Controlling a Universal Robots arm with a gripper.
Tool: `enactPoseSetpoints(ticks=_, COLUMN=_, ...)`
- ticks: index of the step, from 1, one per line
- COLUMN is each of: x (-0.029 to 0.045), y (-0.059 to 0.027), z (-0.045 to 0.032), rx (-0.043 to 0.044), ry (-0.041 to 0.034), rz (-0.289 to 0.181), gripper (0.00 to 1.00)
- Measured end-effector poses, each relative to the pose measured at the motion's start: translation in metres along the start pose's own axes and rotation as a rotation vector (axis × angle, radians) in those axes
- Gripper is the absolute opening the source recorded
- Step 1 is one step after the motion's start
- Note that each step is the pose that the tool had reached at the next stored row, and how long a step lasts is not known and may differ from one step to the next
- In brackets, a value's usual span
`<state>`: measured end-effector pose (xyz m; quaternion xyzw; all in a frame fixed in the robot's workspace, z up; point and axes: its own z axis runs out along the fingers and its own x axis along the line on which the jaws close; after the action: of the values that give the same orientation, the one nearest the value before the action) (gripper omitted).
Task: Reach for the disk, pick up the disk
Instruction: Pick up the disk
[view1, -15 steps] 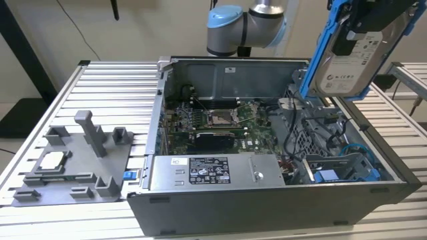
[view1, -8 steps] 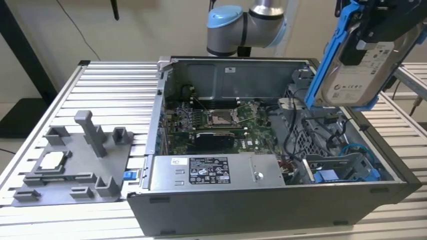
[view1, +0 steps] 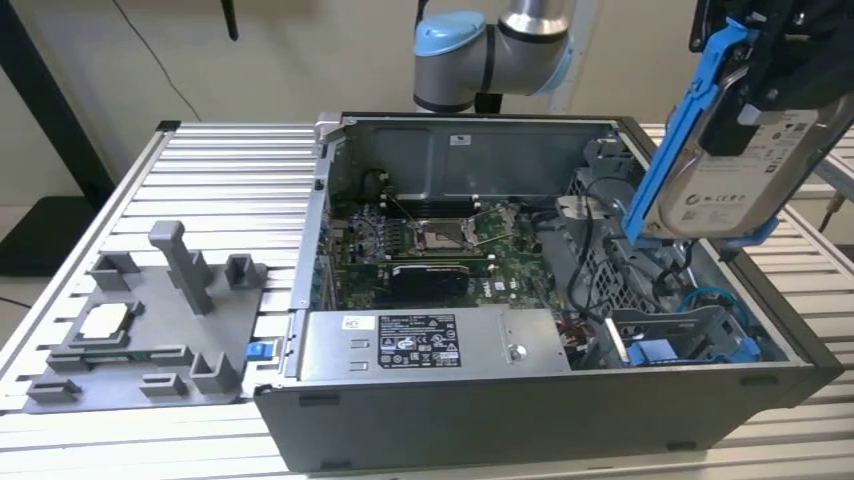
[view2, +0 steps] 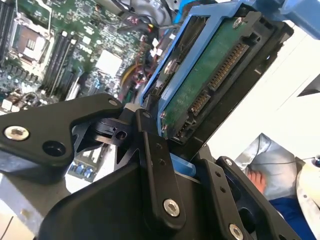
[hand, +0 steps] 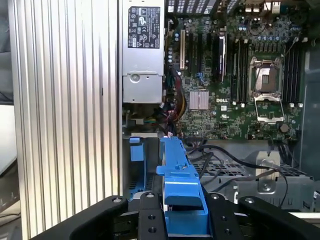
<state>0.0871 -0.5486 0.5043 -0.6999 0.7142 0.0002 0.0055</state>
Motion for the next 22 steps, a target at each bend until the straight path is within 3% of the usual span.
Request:
enactPoseSetpoints(ticks=10, x=0.0268, y=-0.0005, z=0.0029, rx=0.0000, ry=0.0000, rz=0.000, gripper=0.00)
enactPoseSetpoints(ticks=22, x=0.0371, y=-0.0007, z=0.0101, rx=0.0000, ry=0.0000, rz=0.000, gripper=0.00)
